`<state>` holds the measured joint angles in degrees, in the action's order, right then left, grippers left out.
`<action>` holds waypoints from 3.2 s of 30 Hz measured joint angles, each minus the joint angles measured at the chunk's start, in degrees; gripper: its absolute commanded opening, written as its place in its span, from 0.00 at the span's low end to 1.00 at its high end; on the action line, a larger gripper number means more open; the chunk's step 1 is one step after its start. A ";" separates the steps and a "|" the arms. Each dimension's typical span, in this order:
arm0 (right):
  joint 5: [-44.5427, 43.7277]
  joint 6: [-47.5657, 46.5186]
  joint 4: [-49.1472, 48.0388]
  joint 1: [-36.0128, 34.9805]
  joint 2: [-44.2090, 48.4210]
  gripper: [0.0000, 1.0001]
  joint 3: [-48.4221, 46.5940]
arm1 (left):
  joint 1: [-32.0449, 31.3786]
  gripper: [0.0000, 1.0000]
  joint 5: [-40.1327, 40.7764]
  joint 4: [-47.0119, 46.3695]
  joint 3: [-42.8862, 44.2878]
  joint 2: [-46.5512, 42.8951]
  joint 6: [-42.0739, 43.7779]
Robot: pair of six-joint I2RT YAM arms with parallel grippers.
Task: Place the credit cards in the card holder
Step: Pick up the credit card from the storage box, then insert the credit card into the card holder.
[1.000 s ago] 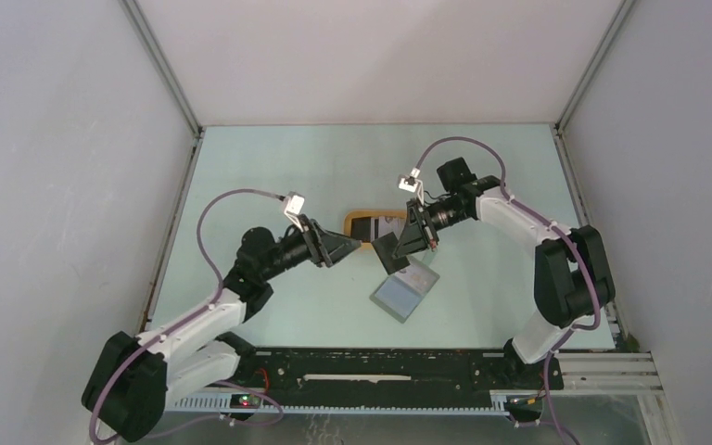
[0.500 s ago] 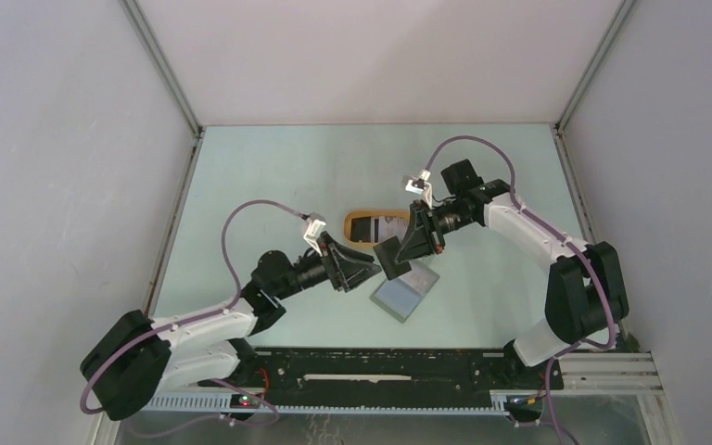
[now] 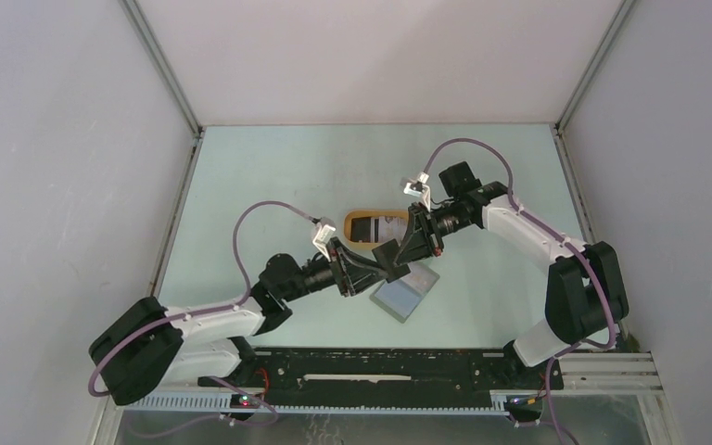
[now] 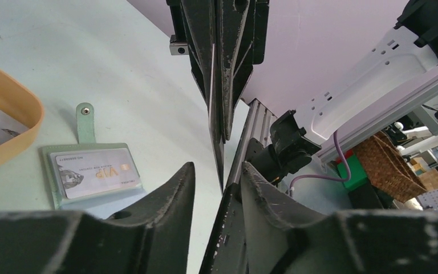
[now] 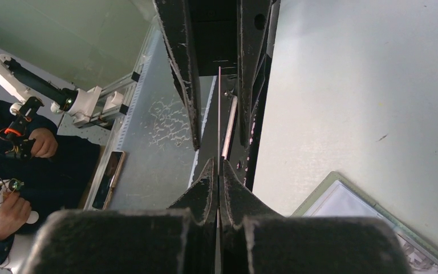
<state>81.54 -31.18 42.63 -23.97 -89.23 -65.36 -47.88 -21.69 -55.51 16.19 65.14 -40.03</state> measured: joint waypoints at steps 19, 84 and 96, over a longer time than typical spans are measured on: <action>-1.92 1.57 -0.48 -0.92 0.00 0.55 0.22 | -0.22 0.00 -4.48 -2.27 2.58 6.12 -1.60; -22.93 10.71 -7.74 9.53 -4.31 0.00 4.59 | -8.17 0.43 12.85 31.43 2.19 0.85 15.78; -24.76 9.22 -5.49 10.71 -13.31 0.00 3.28 | -13.86 0.45 25.20 36.46 6.58 11.06 22.99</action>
<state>56.77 -21.96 37.15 -13.26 -102.54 -62.08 -61.73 3.51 -19.05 22.76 76.20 -17.04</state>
